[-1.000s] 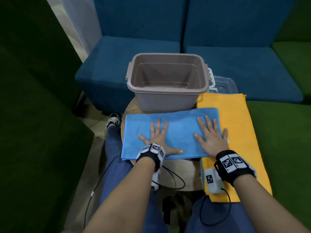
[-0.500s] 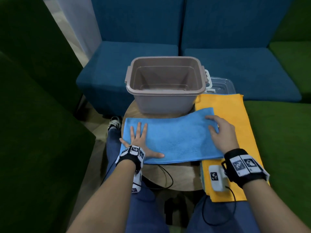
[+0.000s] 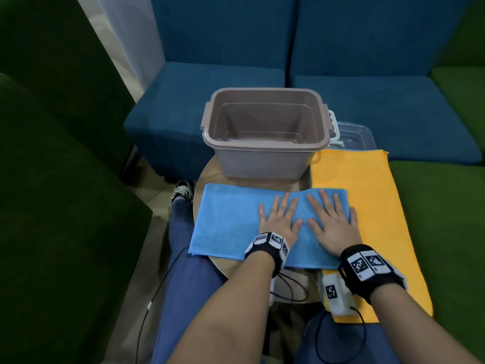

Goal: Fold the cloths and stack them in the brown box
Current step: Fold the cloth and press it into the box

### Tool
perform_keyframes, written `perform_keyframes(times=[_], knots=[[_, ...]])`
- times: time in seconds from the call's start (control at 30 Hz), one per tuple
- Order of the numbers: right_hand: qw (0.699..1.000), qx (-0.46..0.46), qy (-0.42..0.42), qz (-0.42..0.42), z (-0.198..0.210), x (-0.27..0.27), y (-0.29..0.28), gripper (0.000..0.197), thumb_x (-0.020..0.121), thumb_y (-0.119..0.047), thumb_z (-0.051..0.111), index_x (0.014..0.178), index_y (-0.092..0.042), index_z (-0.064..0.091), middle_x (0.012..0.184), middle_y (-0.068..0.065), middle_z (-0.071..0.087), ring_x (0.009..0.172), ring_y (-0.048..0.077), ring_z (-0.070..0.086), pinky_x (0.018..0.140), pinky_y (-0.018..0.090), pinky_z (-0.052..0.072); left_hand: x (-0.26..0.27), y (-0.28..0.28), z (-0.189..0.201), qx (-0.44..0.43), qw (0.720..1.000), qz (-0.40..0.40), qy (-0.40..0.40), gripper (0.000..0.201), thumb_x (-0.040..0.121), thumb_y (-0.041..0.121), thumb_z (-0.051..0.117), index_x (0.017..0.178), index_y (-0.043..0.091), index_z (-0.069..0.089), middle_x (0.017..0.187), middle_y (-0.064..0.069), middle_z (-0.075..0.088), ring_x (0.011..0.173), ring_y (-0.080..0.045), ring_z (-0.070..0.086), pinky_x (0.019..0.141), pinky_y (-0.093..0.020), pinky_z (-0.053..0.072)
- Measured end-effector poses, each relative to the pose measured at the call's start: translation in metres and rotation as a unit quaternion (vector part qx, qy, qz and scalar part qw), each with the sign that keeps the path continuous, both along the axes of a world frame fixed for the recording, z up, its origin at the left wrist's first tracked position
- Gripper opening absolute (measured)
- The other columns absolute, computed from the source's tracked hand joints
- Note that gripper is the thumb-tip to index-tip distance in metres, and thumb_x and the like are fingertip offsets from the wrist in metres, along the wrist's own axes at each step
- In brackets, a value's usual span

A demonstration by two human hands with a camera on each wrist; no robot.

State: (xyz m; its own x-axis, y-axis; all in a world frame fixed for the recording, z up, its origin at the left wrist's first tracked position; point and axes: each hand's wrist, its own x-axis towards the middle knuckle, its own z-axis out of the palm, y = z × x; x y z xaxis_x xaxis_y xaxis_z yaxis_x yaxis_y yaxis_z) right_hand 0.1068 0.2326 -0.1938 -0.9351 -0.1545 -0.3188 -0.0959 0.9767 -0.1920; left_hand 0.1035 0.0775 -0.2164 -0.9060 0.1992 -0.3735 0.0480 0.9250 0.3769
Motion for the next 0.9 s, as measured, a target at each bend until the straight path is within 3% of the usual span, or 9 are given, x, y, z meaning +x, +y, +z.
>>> perform_keyframes(times=[0.23,0.33,0.47,0.57,0.67,0.73,0.83,0.9], knots=[[1.000,-0.016,-0.009,0.004,-0.002,0.000,0.002,0.058,0.101,-0.056,0.019,0.153,-0.042,-0.006,0.158,-0.016,-0.022,0.148,0.015,-0.018,0.117,0.050,-0.010,-0.018,-0.093,-0.010,-0.085,0.990,0.112,0.004,0.063,0.098,0.061,0.011,0.151,0.038,-0.013,0.159,0.006,-0.021,0.146,-0.019,-0.022,0.111,-0.053,-0.019],[1.000,-0.025,-0.006,0.001,-0.005,0.000,0.002,0.065,0.092,-0.062,0.009,0.152,-0.044,-0.006,0.159,-0.017,-0.021,0.148,0.014,-0.018,0.117,0.050,-0.011,-0.015,-0.122,-0.010,-0.094,0.984,0.149,0.011,0.067,0.097,0.062,0.014,0.152,0.033,-0.014,0.160,0.005,-0.021,0.147,-0.021,-0.020,0.114,-0.050,-0.017],[0.999,-0.038,-0.004,-0.002,-0.007,0.000,0.002,0.065,0.093,-0.062,0.013,0.152,-0.043,-0.008,0.159,-0.017,-0.021,0.148,0.013,-0.019,0.117,0.049,-0.012,-0.017,-0.131,-0.010,-0.080,0.980,0.179,0.027,0.074,0.095,0.065,0.020,0.153,0.030,-0.011,0.160,0.004,-0.018,0.147,-0.021,-0.019,0.113,-0.049,-0.019],[0.999,-0.036,-0.013,0.000,-0.009,-0.002,0.003,0.065,0.094,-0.063,0.013,0.152,-0.043,-0.011,0.158,-0.017,-0.022,0.147,0.013,-0.020,0.117,0.049,-0.012,-0.017,-0.130,-0.010,-0.076,0.981,0.176,0.020,0.077,0.095,0.065,0.021,0.153,0.027,-0.012,0.160,0.002,-0.019,0.146,-0.023,-0.021,0.112,-0.052,-0.019],[1.000,-0.020,-0.020,0.004,-0.010,-0.003,0.002,0.068,0.097,-0.062,0.023,0.152,-0.041,-0.012,0.158,-0.016,-0.024,0.147,0.015,-0.021,0.116,0.051,-0.012,-0.017,-0.121,0.002,-0.130,0.977,0.168,0.001,0.080,0.096,0.063,0.023,0.152,0.021,-0.015,0.158,-0.007,-0.024,0.146,-0.027,-0.023,0.111,-0.058,-0.017],[1.000,-0.016,-0.020,0.005,-0.011,-0.004,0.002,0.071,0.098,-0.061,0.028,0.152,-0.040,-0.014,0.158,-0.015,-0.025,0.147,0.016,-0.021,0.116,0.052,-0.012,-0.015,-0.097,0.015,-0.161,0.978,0.130,0.039,0.082,0.097,0.055,0.031,0.152,0.017,-0.015,0.158,-0.012,-0.025,0.146,-0.030,-0.022,0.111,-0.059,-0.016],[1.000,-0.016,-0.021,0.006,-0.011,-0.003,0.002,0.071,0.097,-0.063,0.025,0.152,-0.040,-0.014,0.157,-0.016,-0.027,0.147,0.016,-0.021,0.116,0.053,-0.011,-0.002,-0.034,0.028,-0.089,0.992,0.026,0.084,0.080,0.097,0.046,0.039,0.153,0.020,-0.011,0.159,-0.007,-0.023,0.146,-0.028,-0.020,0.112,-0.058,-0.015],[1.000,-0.015,-0.017,0.006,-0.012,-0.003,0.003,0.071,0.095,-0.066,0.021,0.151,-0.041,-0.013,0.157,-0.017,-0.026,0.148,0.016,-0.020,0.116,0.052,-0.010,0.007,0.003,0.022,-0.028,0.999,-0.004,0.036,0.073,0.099,0.044,0.037,0.154,0.024,-0.007,0.159,-0.002,-0.023,0.147,-0.025,-0.019,0.113,-0.056,-0.014]])
